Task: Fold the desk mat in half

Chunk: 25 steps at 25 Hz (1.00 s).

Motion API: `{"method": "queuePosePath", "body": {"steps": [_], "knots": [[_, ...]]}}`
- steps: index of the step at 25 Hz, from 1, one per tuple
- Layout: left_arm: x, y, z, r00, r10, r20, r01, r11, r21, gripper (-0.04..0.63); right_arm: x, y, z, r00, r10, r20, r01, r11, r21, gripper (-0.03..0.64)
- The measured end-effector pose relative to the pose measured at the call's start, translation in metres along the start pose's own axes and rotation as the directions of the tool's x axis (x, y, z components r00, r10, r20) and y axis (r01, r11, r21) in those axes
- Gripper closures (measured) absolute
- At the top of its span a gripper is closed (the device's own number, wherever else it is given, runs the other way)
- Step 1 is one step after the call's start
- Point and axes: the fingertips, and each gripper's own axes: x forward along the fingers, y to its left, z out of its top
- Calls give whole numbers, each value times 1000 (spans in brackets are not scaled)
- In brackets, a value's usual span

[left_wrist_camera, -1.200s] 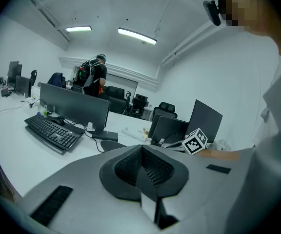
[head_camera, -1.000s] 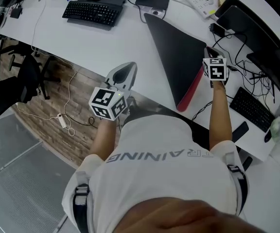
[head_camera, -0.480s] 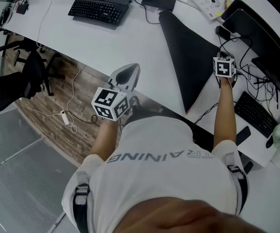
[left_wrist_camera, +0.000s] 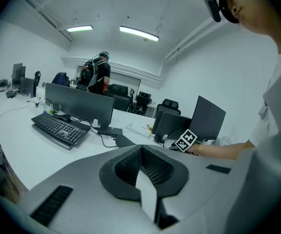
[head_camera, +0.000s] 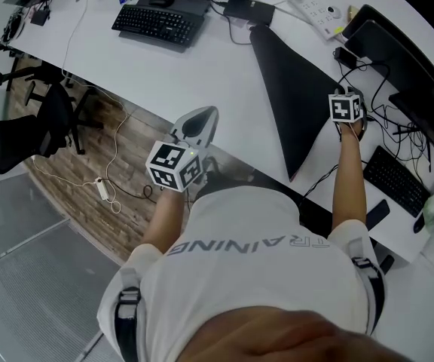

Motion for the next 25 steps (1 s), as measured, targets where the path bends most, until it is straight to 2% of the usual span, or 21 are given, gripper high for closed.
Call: {"method": "queuePosePath", "body": {"steps": [5,11,14,19,25], "knots": [[-9,-1,4,1000,-26,18,26,1000,12,568,-42,7,24,995,-7,95,4,999,35,453],[-19,-3,22,995,-82,56,80,996,40,568,-111,30,55,970,-3,242,-26,993,114,453],[-24,-2,33,990,-114,77,110,992,59,568,-146,43,67,950,1,312,-54,986,160,454],[-31,1,48,983,-153,100,144,985,94,568,-200,53,80,910,-81,407,-2,980,200,501],[-41,5,65,971,-203,128,188,975,122,568,-256,58,84,854,-174,490,19,952,305,579]]}}
